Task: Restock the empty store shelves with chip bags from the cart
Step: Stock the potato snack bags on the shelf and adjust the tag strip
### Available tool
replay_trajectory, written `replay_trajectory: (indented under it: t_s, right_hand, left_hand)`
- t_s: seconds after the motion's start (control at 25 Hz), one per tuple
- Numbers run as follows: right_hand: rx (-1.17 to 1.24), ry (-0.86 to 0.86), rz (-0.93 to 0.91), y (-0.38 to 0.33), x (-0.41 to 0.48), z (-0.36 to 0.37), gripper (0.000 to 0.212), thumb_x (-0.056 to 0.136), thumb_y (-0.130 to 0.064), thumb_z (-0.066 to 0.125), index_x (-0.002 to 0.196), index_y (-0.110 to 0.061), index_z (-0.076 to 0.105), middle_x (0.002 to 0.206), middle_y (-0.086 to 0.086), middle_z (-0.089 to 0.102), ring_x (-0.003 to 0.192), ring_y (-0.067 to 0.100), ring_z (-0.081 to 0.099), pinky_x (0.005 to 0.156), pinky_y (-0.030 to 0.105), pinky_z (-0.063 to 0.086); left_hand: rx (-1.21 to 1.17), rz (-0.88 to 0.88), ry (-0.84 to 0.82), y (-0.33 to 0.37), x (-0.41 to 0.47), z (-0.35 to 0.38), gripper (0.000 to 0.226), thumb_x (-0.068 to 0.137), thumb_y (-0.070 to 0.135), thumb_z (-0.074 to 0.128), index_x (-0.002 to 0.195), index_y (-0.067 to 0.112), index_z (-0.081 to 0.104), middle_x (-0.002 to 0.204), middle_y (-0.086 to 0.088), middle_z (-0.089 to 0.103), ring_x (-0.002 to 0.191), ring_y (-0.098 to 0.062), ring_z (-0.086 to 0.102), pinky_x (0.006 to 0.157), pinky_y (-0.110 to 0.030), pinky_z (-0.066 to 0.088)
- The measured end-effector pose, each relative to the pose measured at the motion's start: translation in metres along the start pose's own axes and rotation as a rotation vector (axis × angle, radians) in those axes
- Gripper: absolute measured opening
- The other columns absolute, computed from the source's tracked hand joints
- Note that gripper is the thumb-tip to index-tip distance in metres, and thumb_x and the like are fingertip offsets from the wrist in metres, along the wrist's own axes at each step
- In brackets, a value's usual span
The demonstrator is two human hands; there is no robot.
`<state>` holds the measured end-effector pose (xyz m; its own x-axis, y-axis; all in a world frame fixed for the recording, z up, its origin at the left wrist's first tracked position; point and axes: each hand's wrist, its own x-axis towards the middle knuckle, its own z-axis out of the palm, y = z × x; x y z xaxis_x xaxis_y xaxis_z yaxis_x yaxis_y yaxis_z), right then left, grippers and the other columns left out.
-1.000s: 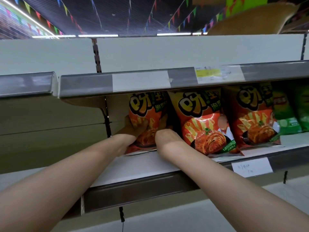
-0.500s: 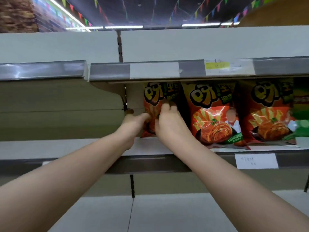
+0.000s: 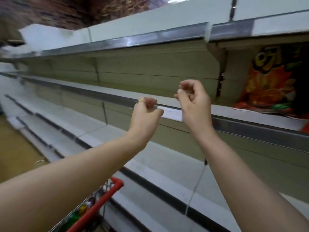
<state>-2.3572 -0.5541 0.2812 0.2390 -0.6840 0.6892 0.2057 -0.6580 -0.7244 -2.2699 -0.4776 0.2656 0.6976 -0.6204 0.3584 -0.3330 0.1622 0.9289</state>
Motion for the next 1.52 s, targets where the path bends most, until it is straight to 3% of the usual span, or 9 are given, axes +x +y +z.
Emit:
replay_trajectory:
  t_s: [0.12, 0.36, 0.52, 0.6, 0.72, 0.92, 1.12, 1.36, 1.52]
  right_hand:
    - [0.089, -0.150, -0.001, -0.007, -0.019, 0.063, 0.021, 0.088, -0.014, 0.050, 0.085, -0.034, 0.050, 0.094, -0.003, 0.058, 0.086, 0.027, 0.063, 0.077, 0.032, 0.052]
    - [0.188, -0.435, 0.091, 0.003, -0.058, 0.220, 0.021, 0.092, -0.007, 0.048, 0.088, -0.028, 0.050, 0.092, -0.004, 0.055, 0.076, 0.022, 0.062, 0.064, 0.021, 0.050]
    - [0.242, -0.589, 0.174, 0.015, -0.093, 0.334, 0.017, 0.092, -0.006, 0.048, 0.092, -0.022, 0.051, 0.091, -0.006, 0.055, 0.065, 0.014, 0.061, 0.065, 0.029, 0.054]
    - [0.260, -0.660, 0.232, 0.022, -0.110, 0.379, 0.013, 0.092, -0.006, 0.048, 0.098, -0.017, 0.051, 0.095, -0.004, 0.056, 0.066, 0.013, 0.061, 0.064, 0.026, 0.053]
    - [0.246, -0.744, 0.287, 0.033, -0.130, 0.433, 0.013, 0.092, -0.006, 0.048, 0.098, -0.018, 0.051, 0.098, -0.003, 0.056, 0.069, 0.015, 0.062, 0.066, 0.026, 0.053]
    - [0.171, -0.897, 0.339, 0.075, -0.157, 0.503, 0.014, 0.092, -0.009, 0.048, 0.100, -0.019, 0.051, 0.098, -0.007, 0.056, 0.088, 0.021, 0.063, 0.076, 0.029, 0.053]
    - [-0.023, -1.075, 0.420, 0.164, -0.180, 0.566, 0.020, 0.093, -0.020, 0.052, 0.112, -0.016, 0.052, 0.110, 0.002, 0.059, 0.100, 0.016, 0.056, 0.086, 0.032, 0.047]
    - [-0.162, -1.232, 0.402, 0.271, -0.199, 0.643, 0.040, 0.090, -0.026, 0.058, 0.124, -0.008, 0.046, 0.120, 0.009, 0.054, 0.108, 0.023, 0.053, 0.082, 0.027, 0.040]
    - [-0.284, -1.315, 0.249, 0.325, -0.206, 0.708, 0.068, 0.086, -0.032, 0.063, 0.141, -0.008, 0.031, 0.137, 0.016, 0.041, 0.124, 0.030, 0.045, 0.099, 0.038, 0.040]
  left_hand:
    - [0.032, -0.015, 0.097, -0.026, 0.001, -0.060, 0.020, 0.086, 0.006, 0.058, 0.093, 0.023, 0.051, 0.105, -0.001, 0.055, 0.090, -0.009, 0.052, 0.077, -0.017, 0.042]
    - [0.009, -0.237, 0.324, -0.100, 0.022, -0.195, 0.021, 0.087, 0.006, 0.056, 0.105, 0.015, 0.052, 0.095, 0.002, 0.053, 0.089, -0.014, 0.050, 0.070, -0.021, 0.040]
    - [0.024, -0.352, 0.464, -0.151, 0.034, -0.296, 0.018, 0.087, 0.005, 0.055, 0.101, 0.016, 0.052, 0.094, 0.001, 0.054, 0.087, -0.014, 0.051, 0.066, -0.022, 0.039]
    - [0.036, -0.402, 0.525, -0.170, 0.035, -0.338, 0.017, 0.087, 0.005, 0.055, 0.100, 0.016, 0.052, 0.097, -0.002, 0.054, 0.087, -0.015, 0.051, 0.065, -0.022, 0.039]
    - [0.052, -0.477, 0.611, -0.193, 0.034, -0.383, 0.016, 0.088, 0.004, 0.054, 0.101, 0.013, 0.052, 0.096, -0.003, 0.053, 0.072, -0.010, 0.049, 0.059, -0.022, 0.038]
    - [0.067, -0.614, 0.728, -0.240, 0.032, -0.427, 0.016, 0.087, 0.004, 0.055, 0.101, 0.012, 0.053, 0.093, -0.004, 0.054, 0.063, -0.011, 0.046, 0.054, -0.024, 0.037]
    - [0.030, -0.766, 0.791, -0.301, 0.034, -0.450, 0.015, 0.088, 0.003, 0.055, 0.088, 0.017, 0.052, 0.102, -0.011, 0.058, 0.083, -0.021, 0.053, 0.076, -0.034, 0.044]
    - [-0.003, -0.872, 0.841, -0.378, 0.067, -0.455, 0.017, 0.093, 0.005, 0.050, 0.108, 0.011, 0.053, 0.106, -0.008, 0.056, 0.074, -0.010, 0.056, 0.069, -0.025, 0.045]
    - [-0.031, -0.944, 0.840, -0.427, 0.094, -0.458, 0.030, 0.094, 0.009, 0.049, 0.124, 0.012, 0.050, 0.105, -0.007, 0.058, 0.084, -0.013, 0.059, 0.076, -0.028, 0.049]
